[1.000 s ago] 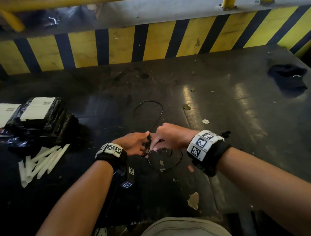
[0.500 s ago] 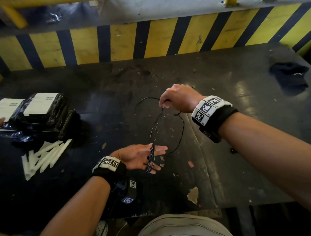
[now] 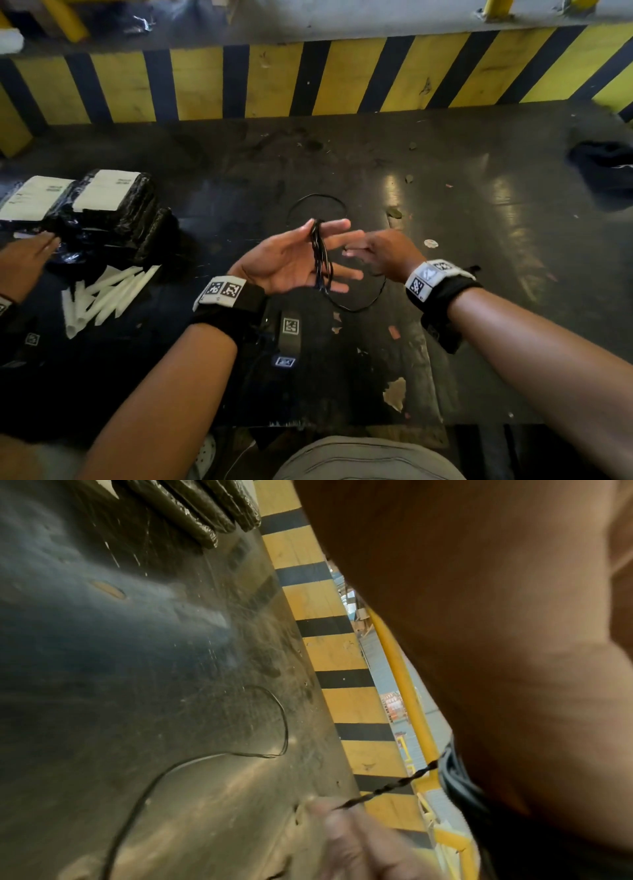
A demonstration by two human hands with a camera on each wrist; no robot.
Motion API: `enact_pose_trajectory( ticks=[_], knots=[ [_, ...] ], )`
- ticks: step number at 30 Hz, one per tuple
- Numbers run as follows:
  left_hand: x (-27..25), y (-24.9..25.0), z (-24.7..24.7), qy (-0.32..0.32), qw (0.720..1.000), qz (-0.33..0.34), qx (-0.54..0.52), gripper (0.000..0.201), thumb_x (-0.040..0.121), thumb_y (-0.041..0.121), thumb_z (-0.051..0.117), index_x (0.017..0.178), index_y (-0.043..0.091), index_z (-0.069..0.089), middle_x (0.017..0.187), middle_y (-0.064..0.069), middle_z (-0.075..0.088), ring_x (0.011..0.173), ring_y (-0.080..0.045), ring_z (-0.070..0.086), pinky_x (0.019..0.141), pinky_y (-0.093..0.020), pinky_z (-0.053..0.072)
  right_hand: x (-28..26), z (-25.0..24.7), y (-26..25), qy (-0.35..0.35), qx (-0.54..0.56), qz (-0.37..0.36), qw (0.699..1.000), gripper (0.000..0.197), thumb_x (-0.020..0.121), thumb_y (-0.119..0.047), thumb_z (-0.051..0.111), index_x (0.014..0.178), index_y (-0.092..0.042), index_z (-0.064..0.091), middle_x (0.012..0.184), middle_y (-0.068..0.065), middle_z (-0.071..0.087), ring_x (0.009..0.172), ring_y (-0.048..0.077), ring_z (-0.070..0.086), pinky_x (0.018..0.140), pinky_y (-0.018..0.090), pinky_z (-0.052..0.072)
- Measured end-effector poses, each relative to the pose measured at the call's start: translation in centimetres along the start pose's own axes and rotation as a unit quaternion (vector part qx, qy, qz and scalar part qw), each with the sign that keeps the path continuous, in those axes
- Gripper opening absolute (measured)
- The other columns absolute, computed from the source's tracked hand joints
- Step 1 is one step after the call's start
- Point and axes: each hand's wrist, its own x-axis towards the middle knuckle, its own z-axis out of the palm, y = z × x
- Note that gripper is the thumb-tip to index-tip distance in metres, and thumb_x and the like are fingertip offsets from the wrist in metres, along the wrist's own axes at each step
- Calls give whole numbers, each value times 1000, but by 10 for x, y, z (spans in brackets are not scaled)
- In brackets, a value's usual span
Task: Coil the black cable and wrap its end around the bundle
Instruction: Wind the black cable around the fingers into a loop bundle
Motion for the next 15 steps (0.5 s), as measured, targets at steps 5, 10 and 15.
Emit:
enact_pose_trajectory(
  ticks=[5,10,15],
  knots=[
    [14,20,-6,54,998,20,38,52,103,42,31,147,23,51,165,-9,31,135,-59,36,111,-68,33,-25,40,-20,-53,89,-25,994,26,104,-26,55,121,-24,74,99,-14,70,82,8,65,73,22,45],
    [21,24,-28,123,990,-13,68,51,104,44,32,151,32,45,165,-7,26,134,-58,42,110,-64,39,-37,50,-42,-77,109,-40,990,28,105,-30,52,126,-26,70,119,-6,76,102,12,71,94,33,55],
    [24,14,-44,179,979,-45,88,49,103,48,33,150,38,46,167,-6,17,133,-55,47,110,-62,41,-43,32,-56,-79,55,-20,995,28,106,-40,44,109,-27,69,103,-2,75,94,17,70,85,44,58]
  ],
)
